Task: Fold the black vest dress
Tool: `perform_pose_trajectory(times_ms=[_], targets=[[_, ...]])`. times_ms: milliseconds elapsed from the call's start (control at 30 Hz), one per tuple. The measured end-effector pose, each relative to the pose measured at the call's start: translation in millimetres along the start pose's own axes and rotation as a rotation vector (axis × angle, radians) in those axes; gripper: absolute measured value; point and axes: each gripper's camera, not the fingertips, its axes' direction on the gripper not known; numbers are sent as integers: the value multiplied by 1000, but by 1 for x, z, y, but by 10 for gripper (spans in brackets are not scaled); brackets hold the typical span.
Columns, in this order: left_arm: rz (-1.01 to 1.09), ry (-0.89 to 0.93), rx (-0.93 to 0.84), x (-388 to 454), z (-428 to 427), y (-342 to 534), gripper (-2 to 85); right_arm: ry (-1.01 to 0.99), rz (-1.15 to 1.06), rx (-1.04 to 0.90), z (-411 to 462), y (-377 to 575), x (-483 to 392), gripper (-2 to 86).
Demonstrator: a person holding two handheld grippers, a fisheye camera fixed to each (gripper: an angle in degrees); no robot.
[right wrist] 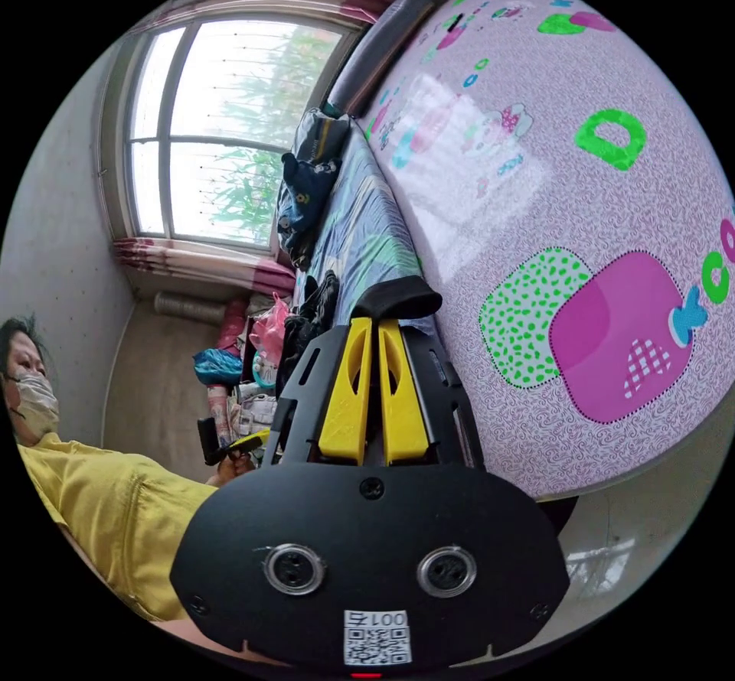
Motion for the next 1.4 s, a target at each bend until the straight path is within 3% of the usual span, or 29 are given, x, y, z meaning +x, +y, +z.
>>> perform_pose_trajectory(times_ms=[200,367,467,733,967,1300,1400], targets=[[174,-202,89,64,12,-73,39,-37,5,-35,-9,-4,6,10],[498,-498,-106,120,105,-122,60,-72,17,-54,-12,-7,5,9],[583,-547,-140,138,134,-131,58,-77,6,-67,-13,-8,2,9],[587,-543,-231,150,168,-141,-5,-43,5,-96,-13,-8,-2,10],[601,-386,8,169,63,-124,-10,62,-93,-162,2,-9,-21,10],[583,-354,-15,148,58,-92,-14,103,-110,-171,15,11,-38,16],[602,-347,48,150,44,-82,-15,148,-116,-173,21,18,-44,23]])
